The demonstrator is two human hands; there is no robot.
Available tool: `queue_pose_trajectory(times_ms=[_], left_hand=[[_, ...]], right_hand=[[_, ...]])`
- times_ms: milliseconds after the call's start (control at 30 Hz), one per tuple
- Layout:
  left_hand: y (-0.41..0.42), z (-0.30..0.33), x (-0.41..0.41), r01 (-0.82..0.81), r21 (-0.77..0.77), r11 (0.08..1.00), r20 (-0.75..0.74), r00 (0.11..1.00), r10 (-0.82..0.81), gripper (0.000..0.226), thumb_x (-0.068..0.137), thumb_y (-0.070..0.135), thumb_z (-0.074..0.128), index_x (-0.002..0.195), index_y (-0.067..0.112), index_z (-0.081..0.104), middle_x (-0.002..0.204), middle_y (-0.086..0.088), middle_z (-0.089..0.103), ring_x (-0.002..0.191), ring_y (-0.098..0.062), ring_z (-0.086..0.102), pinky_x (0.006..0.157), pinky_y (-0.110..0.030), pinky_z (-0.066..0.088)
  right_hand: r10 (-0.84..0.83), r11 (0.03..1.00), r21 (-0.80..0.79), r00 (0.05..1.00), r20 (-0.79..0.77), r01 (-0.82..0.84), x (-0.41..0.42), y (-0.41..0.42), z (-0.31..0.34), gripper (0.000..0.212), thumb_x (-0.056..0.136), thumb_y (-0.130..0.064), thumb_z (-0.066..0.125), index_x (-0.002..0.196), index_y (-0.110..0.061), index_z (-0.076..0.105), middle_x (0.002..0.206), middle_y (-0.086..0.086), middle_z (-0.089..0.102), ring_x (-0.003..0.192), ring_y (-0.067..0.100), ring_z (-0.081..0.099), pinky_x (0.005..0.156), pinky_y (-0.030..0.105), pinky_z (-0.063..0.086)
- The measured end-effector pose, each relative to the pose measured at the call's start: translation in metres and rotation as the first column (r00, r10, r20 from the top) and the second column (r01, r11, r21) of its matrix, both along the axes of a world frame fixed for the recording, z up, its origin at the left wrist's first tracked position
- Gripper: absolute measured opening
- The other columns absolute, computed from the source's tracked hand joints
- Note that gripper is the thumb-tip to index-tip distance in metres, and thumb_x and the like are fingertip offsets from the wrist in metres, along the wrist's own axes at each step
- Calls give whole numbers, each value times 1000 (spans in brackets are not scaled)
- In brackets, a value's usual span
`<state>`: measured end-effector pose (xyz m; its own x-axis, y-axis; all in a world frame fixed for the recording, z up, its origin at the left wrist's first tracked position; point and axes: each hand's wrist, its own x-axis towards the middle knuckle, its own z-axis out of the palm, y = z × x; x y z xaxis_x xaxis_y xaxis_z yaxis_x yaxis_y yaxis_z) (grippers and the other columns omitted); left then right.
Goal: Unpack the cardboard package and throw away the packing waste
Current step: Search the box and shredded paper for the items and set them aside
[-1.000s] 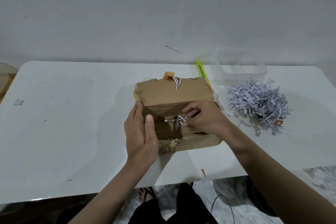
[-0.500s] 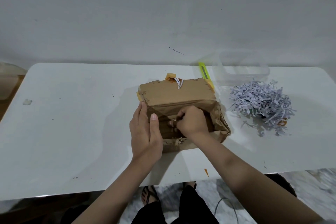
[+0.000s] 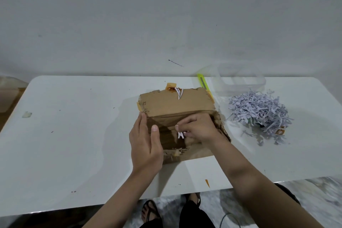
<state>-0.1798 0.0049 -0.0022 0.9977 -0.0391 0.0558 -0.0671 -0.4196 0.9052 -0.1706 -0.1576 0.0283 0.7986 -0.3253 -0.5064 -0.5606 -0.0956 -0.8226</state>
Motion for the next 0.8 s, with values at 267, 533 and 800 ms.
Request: queue_pose_trajectory(times_ms=[267, 533, 800], left_hand=[[-8, -5, 3, -21, 53, 998, 104, 994, 15, 72, 89, 55, 20, 145, 12, 32, 151, 0, 33, 136, -7, 22, 109, -25, 19], [-25, -4, 6, -77, 140, 987, 144, 988, 57, 71, 90, 52, 21, 143, 8, 37, 149, -7, 38, 137, -20, 28, 109, -26, 19], [-28, -6, 6, -103, 164, 981, 159, 984, 77, 70, 89, 53, 21, 142, 10, 38, 147, -7, 40, 135, -25, 31, 106, -31, 24]], right_hand=[[-265, 956, 169, 952, 153, 239, -6, -74, 53, 16, 71, 4, 76, 85, 2, 69, 69, 5, 72, 62, 10, 70, 57, 15, 53], [-170, 661, -680, 947, 274, 316, -23, -180, 54, 5, 73, -8, 75, 78, -9, 75, 79, 8, 74, 68, 15, 64, 72, 19, 46], [-108, 619, -774, 991, 85, 134, -33, -208, 37, 23, 80, 3, 53, 88, 0, 75, 101, 14, 74, 100, 27, 66, 80, 19, 39]])
